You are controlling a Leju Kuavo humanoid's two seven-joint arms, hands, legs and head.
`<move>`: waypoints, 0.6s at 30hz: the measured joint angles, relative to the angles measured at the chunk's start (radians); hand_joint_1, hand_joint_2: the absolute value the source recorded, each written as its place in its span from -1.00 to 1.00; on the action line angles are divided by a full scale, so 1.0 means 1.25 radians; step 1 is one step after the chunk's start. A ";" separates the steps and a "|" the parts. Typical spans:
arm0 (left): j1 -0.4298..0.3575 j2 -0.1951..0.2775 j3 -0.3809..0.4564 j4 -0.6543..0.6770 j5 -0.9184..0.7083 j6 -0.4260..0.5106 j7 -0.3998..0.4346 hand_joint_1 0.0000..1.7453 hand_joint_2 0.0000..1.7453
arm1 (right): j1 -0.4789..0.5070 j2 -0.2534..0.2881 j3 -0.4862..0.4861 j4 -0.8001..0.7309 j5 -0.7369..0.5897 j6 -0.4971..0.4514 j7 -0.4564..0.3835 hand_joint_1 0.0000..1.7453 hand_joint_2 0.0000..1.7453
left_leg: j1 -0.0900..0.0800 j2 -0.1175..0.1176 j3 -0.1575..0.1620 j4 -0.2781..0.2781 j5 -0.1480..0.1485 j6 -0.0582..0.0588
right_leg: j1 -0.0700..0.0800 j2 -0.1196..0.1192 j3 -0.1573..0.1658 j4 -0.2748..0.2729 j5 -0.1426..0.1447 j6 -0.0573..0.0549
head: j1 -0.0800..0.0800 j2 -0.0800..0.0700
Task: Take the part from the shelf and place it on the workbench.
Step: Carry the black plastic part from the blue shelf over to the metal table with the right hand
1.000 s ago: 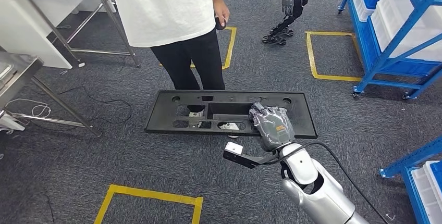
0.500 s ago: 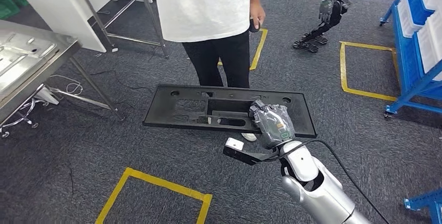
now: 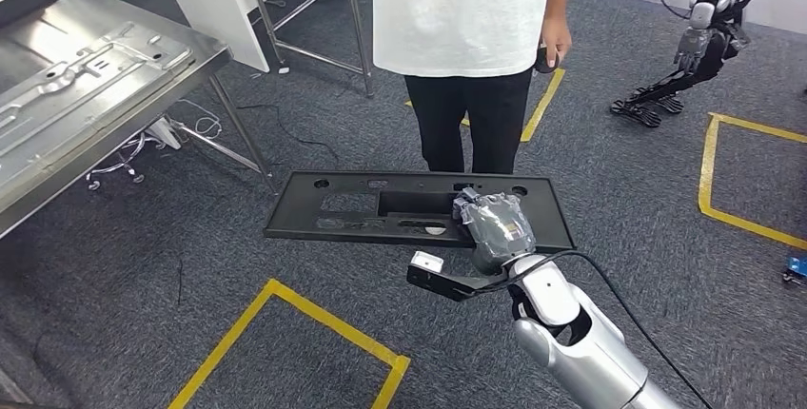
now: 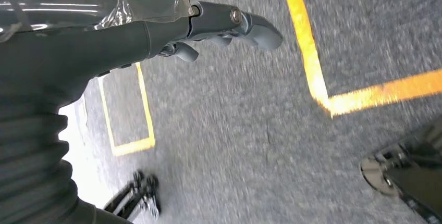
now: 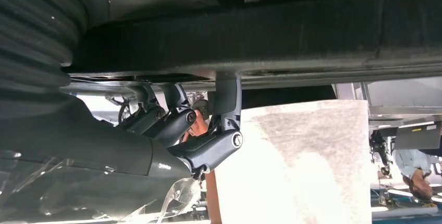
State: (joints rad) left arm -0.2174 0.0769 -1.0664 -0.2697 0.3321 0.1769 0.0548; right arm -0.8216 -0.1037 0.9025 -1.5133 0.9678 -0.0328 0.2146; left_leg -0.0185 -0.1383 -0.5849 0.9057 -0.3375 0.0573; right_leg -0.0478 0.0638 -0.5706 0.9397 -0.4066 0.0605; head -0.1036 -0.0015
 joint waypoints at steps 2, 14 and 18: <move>0.004 0.000 0.004 -0.001 -0.005 0.001 0.003 -1.00 1.00 | -0.002 0.001 0.000 0.000 0.008 -0.003 0.000 1.00 1.00 | 0.000 0.027 -0.018 0.028 -0.017 -0.007 | 0.003 -0.022 0.000 0.003 -0.004 -0.010 | -0.001 0.000; -0.003 0.009 0.018 -0.005 -0.020 -0.003 -0.003 -1.00 1.00 | -0.005 0.007 0.001 0.000 0.037 -0.015 -0.011 1.00 1.00 | -0.040 0.152 0.011 -0.019 0.005 0.044 | 0.022 -0.132 0.036 -0.025 -0.016 -0.024 | -0.002 0.000; 0.006 0.014 0.025 -0.005 -0.024 -0.009 0.001 -1.00 1.00 | -0.005 0.010 0.002 -0.001 0.043 -0.016 -0.008 1.00 1.00 | -0.025 0.129 0.048 -0.068 0.012 0.047 | 0.027 -0.105 0.038 -0.002 -0.038 -0.018 | -0.002 0.000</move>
State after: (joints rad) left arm -0.2102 0.0948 -1.0357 -0.2758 0.3025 0.1662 0.0559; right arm -0.8274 -0.0913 0.9046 -1.5141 1.0210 -0.0532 0.2040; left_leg -0.0502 0.0231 -0.5250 0.8213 -0.3224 0.1163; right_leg -0.0137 -0.0677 -0.5235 0.9367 -0.4537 0.0380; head -0.1062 -0.0016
